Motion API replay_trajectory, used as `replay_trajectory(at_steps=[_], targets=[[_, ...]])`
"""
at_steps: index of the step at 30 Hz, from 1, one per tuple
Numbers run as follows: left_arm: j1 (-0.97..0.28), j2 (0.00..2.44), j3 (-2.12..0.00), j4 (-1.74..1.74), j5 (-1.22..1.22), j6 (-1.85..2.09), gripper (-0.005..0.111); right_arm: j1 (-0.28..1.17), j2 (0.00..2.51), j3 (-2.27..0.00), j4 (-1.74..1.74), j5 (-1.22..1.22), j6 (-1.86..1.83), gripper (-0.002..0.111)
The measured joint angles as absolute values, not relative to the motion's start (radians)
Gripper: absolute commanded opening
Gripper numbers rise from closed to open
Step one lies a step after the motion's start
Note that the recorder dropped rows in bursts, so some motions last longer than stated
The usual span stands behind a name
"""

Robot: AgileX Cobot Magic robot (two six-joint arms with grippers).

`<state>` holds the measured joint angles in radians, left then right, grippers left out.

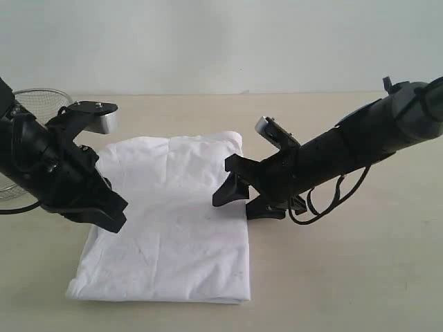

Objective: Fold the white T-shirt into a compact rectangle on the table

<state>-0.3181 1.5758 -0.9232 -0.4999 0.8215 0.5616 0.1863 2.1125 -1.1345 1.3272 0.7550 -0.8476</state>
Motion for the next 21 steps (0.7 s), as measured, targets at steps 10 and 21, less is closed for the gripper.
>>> replay_trajectory(at_steps=[10,21], targets=[[-0.318,1.576,-0.923,-0.5,0.822,0.562,0.005,0.233,2.112,-1.134,1.398,0.706,-0.88,0.059],[-0.318,1.577,-0.923,-0.5,0.82,0.562,0.005,0.25,2.147,-1.138,1.463,0.726,-0.891,0.059]])
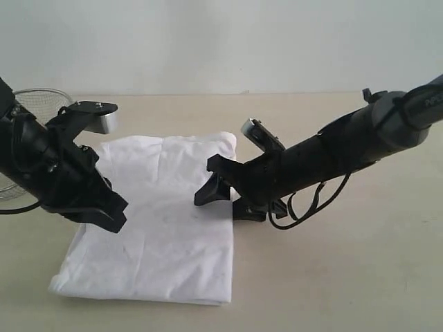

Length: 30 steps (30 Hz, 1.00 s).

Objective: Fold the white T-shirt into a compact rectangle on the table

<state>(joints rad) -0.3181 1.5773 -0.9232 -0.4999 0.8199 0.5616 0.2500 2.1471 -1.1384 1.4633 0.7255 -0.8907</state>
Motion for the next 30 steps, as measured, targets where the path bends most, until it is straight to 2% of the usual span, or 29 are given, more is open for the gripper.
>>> replay_trajectory(at_steps=[3,5,11,21,30], targets=[[-0.318,1.577,-0.923,-0.5,0.82,0.562,0.005,0.263,2.159,-1.144,1.491,0.743,-0.902,0.058],[-0.318,1.577,-0.923,-0.5,0.819,0.562,0.005,0.267,2.164,-1.145,1.498,0.748,-0.907,0.051],[-0.318,1.577,-0.923,-0.5,0.819,0.562,0.005,0.271,2.172,-1.145,1.484,0.709,-0.912,0.001],[-0.318,1.577,-0.923,-0.5,0.819,0.562,0.005,0.256,2.167,-1.145,1.472,0.682,-0.959,0.0],[-0.318,1.543,-0.923,-0.521,0.828,0.562,0.005,0.088,2.173,-1.139,1.445,0.848,-0.987,0.0]])
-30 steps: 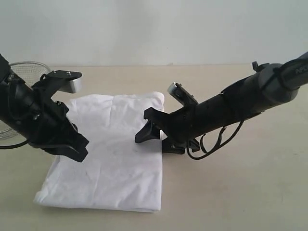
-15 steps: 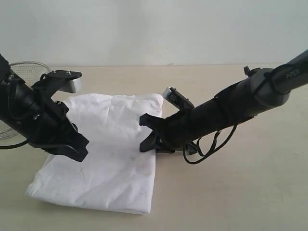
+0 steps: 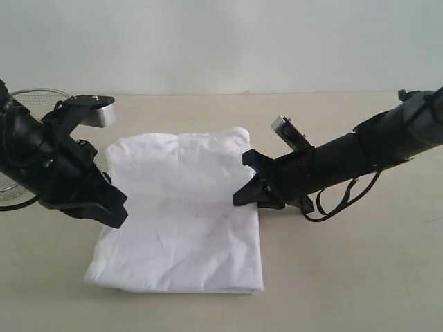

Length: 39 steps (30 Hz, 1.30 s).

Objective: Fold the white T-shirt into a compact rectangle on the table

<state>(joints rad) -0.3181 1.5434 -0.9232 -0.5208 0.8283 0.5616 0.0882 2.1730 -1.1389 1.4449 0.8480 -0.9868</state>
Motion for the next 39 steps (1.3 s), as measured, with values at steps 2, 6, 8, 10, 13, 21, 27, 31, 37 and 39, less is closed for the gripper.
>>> replay_trajectory(at_steps=[2,6,8,10,13,21,27,31,37,39], targets=[[-0.318,1.529,-0.923,-0.521,0.828,0.562,0.005,0.067,2.173,-1.137,1.443,0.868,-0.994,0.0],[-0.318,1.487,-0.923,-0.522,0.839,0.559,0.005,0.023,2.174,-1.137,1.434,0.892,-0.995,0.0],[-0.318,1.456,-0.923,-0.527,0.856,0.558,0.005,-0.008,2.179,-1.15,1.387,0.902,-0.99,0.0],[-0.318,1.431,-0.923,-0.529,0.86,0.554,0.005,-0.029,2.188,-1.206,1.279,0.905,-0.937,0.0],[-0.318,1.405,-0.923,-0.531,0.864,0.552,0.005,-0.043,2.191,-1.285,1.146,0.914,-0.832,0.0],[-0.318,1.398,-0.923,-0.533,0.88,0.552,0.005,-0.159,2.192,-1.455,1.013,0.973,-0.679,0.0],[-0.318,1.398,-0.923,-0.533,0.88,0.552,0.005,-0.209,2.192,-1.461,0.957,0.967,-0.662,0.0],[-0.318,1.398,-0.923,-0.533,0.88,0.552,0.005,-0.243,2.194,-1.463,0.938,0.967,-0.649,0.0],[-0.318,1.398,-0.923,-0.533,0.88,0.552,0.005,-0.3,2.217,-1.463,0.91,0.967,-0.644,0.0],[-0.318,1.398,-0.923,-0.533,0.88,0.55,0.005,-0.318,2.229,-1.463,0.904,0.967,-0.644,0.0]])
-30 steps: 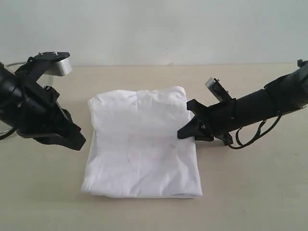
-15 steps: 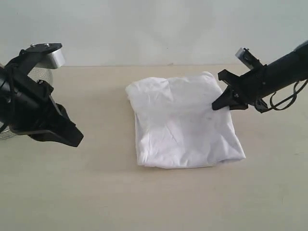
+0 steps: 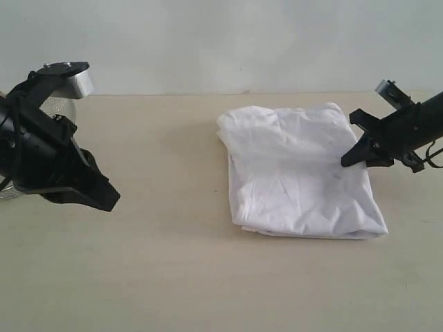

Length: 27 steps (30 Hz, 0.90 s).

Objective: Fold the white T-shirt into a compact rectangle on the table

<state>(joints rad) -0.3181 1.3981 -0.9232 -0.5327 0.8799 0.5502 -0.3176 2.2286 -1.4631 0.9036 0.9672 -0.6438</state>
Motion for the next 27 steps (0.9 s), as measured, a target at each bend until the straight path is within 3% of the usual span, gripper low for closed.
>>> replay_trajectory(at_steps=[27], targets=[[-0.318,1.398,-0.923,-0.533,0.88,0.541,0.005,-0.417,2.245,-1.562,0.863,0.956,-0.633,0.0]])
